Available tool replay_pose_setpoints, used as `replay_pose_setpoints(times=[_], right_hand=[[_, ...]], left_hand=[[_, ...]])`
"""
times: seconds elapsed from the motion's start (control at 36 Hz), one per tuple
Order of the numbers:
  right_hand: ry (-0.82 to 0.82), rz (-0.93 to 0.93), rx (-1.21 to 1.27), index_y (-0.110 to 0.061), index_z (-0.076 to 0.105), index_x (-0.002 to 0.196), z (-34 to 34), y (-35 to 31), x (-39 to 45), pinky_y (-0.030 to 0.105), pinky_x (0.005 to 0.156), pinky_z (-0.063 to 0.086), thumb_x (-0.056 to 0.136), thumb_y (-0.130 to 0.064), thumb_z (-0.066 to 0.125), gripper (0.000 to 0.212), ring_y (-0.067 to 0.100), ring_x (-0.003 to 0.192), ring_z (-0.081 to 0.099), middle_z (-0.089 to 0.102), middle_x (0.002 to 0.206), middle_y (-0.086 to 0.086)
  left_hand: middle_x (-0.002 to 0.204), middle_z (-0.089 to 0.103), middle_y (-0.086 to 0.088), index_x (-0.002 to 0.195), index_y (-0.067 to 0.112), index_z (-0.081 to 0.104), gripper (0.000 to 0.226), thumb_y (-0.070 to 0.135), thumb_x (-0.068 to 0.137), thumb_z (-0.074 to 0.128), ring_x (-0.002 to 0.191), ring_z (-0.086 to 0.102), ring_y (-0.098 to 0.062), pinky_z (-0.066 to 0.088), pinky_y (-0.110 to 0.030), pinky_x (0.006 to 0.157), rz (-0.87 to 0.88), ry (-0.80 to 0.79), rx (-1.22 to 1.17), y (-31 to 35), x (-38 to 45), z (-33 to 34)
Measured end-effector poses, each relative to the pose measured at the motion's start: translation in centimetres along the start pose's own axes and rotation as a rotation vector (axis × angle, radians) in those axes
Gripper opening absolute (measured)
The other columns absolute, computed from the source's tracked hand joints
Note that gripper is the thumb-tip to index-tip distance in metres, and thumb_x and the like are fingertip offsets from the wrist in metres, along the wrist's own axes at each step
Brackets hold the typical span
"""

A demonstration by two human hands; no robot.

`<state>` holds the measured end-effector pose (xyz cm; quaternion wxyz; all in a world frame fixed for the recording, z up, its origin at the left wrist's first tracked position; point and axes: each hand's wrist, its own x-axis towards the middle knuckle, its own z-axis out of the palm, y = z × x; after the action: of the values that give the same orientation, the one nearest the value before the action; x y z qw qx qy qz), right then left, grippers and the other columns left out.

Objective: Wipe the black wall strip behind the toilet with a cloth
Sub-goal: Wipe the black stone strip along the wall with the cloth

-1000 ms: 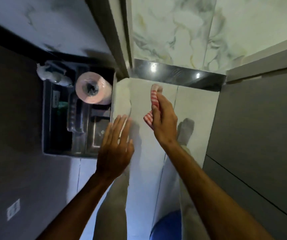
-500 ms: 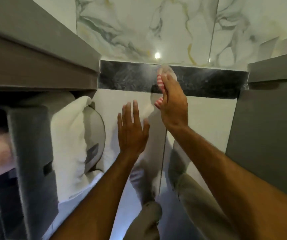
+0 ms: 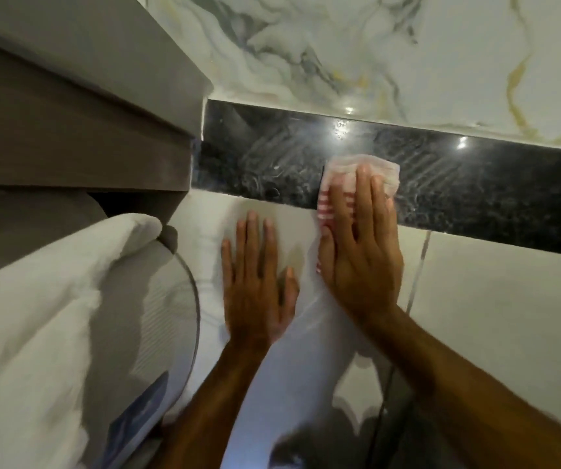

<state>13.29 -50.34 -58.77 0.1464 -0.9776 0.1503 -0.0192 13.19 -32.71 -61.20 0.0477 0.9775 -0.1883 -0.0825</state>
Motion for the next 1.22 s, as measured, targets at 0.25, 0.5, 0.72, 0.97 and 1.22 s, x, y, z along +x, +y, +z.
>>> replay_pose_setpoints(times=[0.25, 0.5, 0.72, 0.97, 1.22], right_hand=[[-0.070, -0.348, 0.132, -0.010, 0.038, 0.170, 2.3, -6.9, 8.1, 0.049, 0.140, 0.028, 0.115, -0.030, 0.034, 0.058, 0.031, 0.169, 0.028, 0.032, 0.179, 0.013], [-0.124, -0.277, 0.087, -0.004, 0.040, 0.167, -1.0, 2.0, 0.4, 0.058, 0.135, 0.036, 0.108, -0.017, 0.046, 0.061, 0.037, 0.167, 0.030, 0.032, 0.177, 0.018], [-0.070, -0.147, 0.106, -0.012, 0.014, 0.176, 2.6, -8.7, 9.5, 0.046, 0.145, 0.004, 0.110, -0.020, 0.033, 0.069, 0.033, 0.174, 0.005, 0.008, 0.185, 0.016], [-0.090, -0.376, 0.087, -0.013, 0.039, 0.169, 0.0, 1.0, 1.3, 0.055, 0.135, 0.036, 0.108, -0.022, 0.047, 0.062, 0.033, 0.168, 0.028, 0.032, 0.179, 0.015], [-0.014, -0.134, 0.151, -0.011, 0.031, 0.172, 2.5, -6.6, 7.3, 0.049, 0.142, 0.020, 0.113, -0.029, 0.045, 0.064, 0.031, 0.172, 0.020, 0.024, 0.182, 0.015]], left_hand=[[0.183, 0.008, -0.021, 0.172, 0.001, 0.009, 0.071, 0.027, 0.109, 0.029, 0.171, 0.008, -0.034, 0.011, -0.055, 0.140, -0.245, 0.129, 0.029, -0.2, -0.2, 1.1], [0.181, 0.016, -0.022, 0.171, 0.001, 0.022, 0.071, 0.029, 0.106, 0.032, 0.169, 0.013, -0.039, 0.018, -0.064, 0.136, -0.179, 0.089, 0.003, -0.1, -0.3, 0.5], [0.180, 0.018, -0.024, 0.171, -0.002, 0.016, 0.069, 0.030, 0.111, 0.027, 0.170, 0.014, -0.036, 0.018, -0.059, 0.138, -0.250, 0.145, -0.065, 0.0, 0.0, 0.7], [0.181, 0.016, -0.022, 0.171, -0.001, 0.019, 0.069, 0.025, 0.109, 0.035, 0.170, 0.010, -0.037, 0.014, -0.061, 0.138, -0.262, 0.113, 0.015, 0.1, -0.1, 0.6], [0.181, 0.013, -0.025, 0.172, 0.002, 0.017, 0.064, 0.035, 0.118, 0.015, 0.169, 0.011, -0.040, 0.014, -0.063, 0.138, -0.209, 0.054, 0.076, 0.0, -0.2, 0.8]])
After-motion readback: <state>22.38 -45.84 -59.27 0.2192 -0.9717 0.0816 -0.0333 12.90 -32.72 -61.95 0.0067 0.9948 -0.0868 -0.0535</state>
